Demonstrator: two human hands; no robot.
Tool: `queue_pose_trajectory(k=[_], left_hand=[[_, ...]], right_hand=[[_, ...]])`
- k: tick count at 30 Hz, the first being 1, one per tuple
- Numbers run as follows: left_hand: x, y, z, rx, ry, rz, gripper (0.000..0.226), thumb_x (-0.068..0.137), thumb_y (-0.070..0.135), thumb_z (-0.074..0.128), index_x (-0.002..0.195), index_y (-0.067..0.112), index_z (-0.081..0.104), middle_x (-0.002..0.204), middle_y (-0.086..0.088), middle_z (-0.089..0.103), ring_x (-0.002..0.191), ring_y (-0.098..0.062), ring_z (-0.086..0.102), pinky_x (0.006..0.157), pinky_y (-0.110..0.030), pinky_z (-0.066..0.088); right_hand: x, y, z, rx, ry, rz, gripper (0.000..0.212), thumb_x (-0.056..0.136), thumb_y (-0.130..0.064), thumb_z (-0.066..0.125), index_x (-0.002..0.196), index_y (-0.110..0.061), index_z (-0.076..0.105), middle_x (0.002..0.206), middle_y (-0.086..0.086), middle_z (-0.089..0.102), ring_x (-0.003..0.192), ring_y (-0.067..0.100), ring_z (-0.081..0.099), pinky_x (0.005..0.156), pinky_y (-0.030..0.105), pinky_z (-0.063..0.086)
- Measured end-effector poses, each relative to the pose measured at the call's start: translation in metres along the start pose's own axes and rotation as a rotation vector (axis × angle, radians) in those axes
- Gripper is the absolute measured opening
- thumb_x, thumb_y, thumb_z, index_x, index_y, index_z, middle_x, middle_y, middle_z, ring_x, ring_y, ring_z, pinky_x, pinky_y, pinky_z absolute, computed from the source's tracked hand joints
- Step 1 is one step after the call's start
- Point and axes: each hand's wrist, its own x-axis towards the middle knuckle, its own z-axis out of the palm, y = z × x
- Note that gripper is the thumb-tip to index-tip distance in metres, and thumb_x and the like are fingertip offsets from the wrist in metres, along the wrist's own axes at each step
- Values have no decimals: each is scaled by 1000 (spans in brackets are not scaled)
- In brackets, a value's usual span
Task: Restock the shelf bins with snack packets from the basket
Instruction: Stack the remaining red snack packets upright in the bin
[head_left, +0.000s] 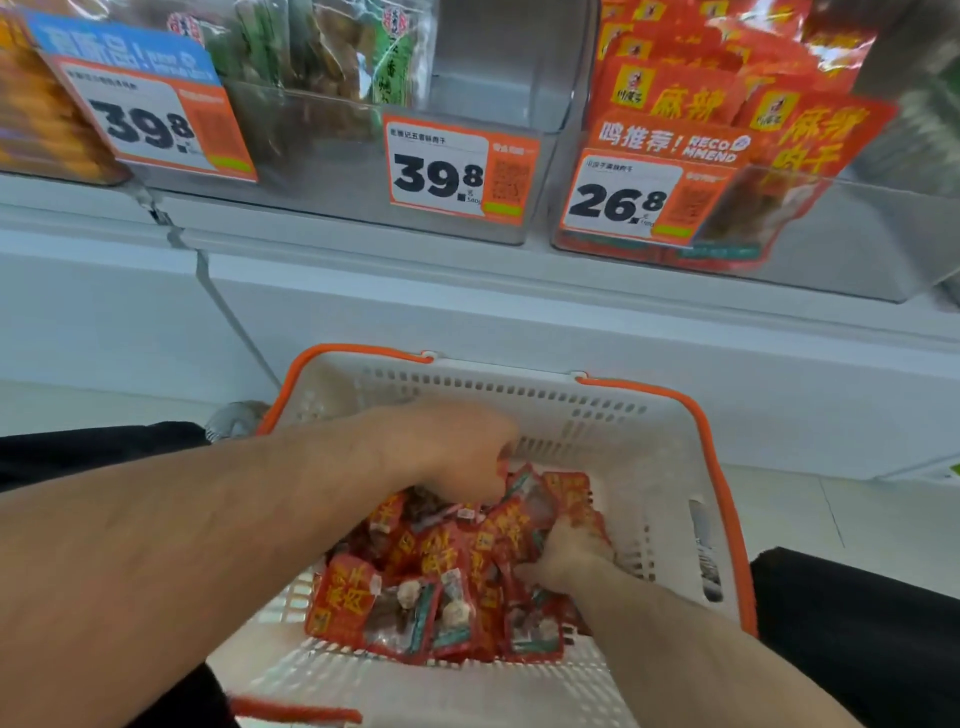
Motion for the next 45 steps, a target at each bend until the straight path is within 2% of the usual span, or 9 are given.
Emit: queue_pose_trajectory(k=[7,11,15,23,30,34,37,41,45], left_hand=[[10,0,-1,18,-52,-7,19,90,30,54,106,21,59,97,3,59,85,-18,58,69,-31,48],[13,7,0,54,-27,22,17,91,33,53,105,23,58,93,5,57,82,-17,56,67,-30,46],[9,12,-1,42,10,35,13,91,35,56,98,24,54,85,7,53,74,-13,51,63,-29,41],[-1,5,0,-25,215,-50,68,82,55,63,140,25,44,139,0,50,125,-23,48,104,-40,41],[-11,11,-8,-615,442,27,30,78,34,76,104,32,62,94,14,66,85,-4,64,68,-15,48],[-17,4,-15,-363,698,95,17,80,32,75,95,31,68,85,12,66,84,-11,64,72,-29,48],[-20,2,-26,-127,1046,419,15,75,26,65,90,28,68,91,15,71,85,-8,65,76,-32,45],[-23,18,-56,182,1329,725,22,77,14,63,96,26,61,102,3,70,94,-16,59,82,-32,38],[-18,29,-86,264,1468,684,16,79,17,75,93,24,72,108,-2,63,98,-24,56,88,-36,35]], right_hand=[[-21,-2,11,-69,60,-118,92,87,-61,52,151,-3,19,150,21,34,130,37,46,106,42,42],[-32,2,-16,-142,99,-216,39,92,-22,55,127,-6,57,126,12,63,112,30,62,91,37,53],[-42,5,-72,-101,137,-322,18,93,-20,57,104,-12,68,104,9,67,97,29,65,80,38,55],[-98,18,-195,261,-21,-486,25,96,-26,55,108,-6,64,110,19,65,89,29,62,88,55,53],[-165,22,-237,632,-171,-664,25,95,-13,60,114,2,64,114,22,68,97,27,64,96,45,51],[-176,39,-251,908,-330,-673,48,77,-42,62,116,-14,66,114,10,67,102,22,61,83,38,54],[-178,52,-254,989,-304,-608,69,72,-55,60,127,-13,59,109,5,68,95,20,61,80,36,50],[-188,57,-246,1037,-403,-780,55,67,-39,82,113,-13,68,110,11,67,102,26,58,89,42,42],[-198,58,-256,1293,-423,-908,33,79,-9,62,112,-7,65,100,8,73,90,19,71,80,32,57]])
